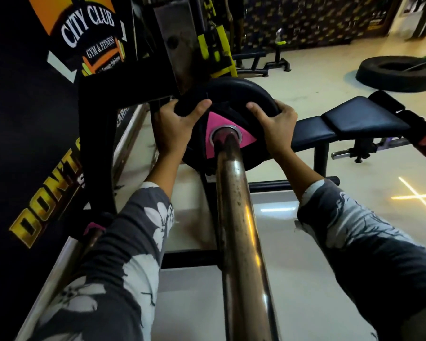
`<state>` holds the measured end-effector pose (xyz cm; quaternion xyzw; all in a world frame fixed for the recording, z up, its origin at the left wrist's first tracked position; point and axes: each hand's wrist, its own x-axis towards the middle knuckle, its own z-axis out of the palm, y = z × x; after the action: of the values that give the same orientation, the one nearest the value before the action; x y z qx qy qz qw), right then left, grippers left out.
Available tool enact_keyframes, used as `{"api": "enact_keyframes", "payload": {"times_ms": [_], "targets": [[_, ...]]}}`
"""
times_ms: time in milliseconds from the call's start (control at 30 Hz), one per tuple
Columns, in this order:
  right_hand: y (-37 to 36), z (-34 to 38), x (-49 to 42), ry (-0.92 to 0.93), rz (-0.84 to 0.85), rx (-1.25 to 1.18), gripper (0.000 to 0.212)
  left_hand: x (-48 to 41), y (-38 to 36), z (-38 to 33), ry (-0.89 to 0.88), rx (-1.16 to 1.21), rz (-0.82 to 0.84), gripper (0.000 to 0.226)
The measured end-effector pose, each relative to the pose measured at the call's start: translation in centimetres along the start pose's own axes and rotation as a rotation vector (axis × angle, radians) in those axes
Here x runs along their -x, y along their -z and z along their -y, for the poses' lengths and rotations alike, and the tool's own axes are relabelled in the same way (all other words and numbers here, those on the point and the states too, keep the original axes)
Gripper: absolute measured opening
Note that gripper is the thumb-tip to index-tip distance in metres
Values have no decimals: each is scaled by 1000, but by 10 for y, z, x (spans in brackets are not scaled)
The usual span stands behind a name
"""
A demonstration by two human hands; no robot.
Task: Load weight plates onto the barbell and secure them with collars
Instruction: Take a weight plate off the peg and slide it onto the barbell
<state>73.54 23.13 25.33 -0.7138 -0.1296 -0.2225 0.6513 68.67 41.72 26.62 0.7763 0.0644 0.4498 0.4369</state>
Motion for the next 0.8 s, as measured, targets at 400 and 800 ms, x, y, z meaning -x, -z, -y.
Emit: {"api": "enact_keyframes", "payload": {"times_ms": [400,800], "targets": [[-13,-11,-14,42,-70,98,58,-6,-5,2,-76,-78,7,71],[12,6,62,369,93,565,65,52,21,-7,-411,-444,191,62]]}}
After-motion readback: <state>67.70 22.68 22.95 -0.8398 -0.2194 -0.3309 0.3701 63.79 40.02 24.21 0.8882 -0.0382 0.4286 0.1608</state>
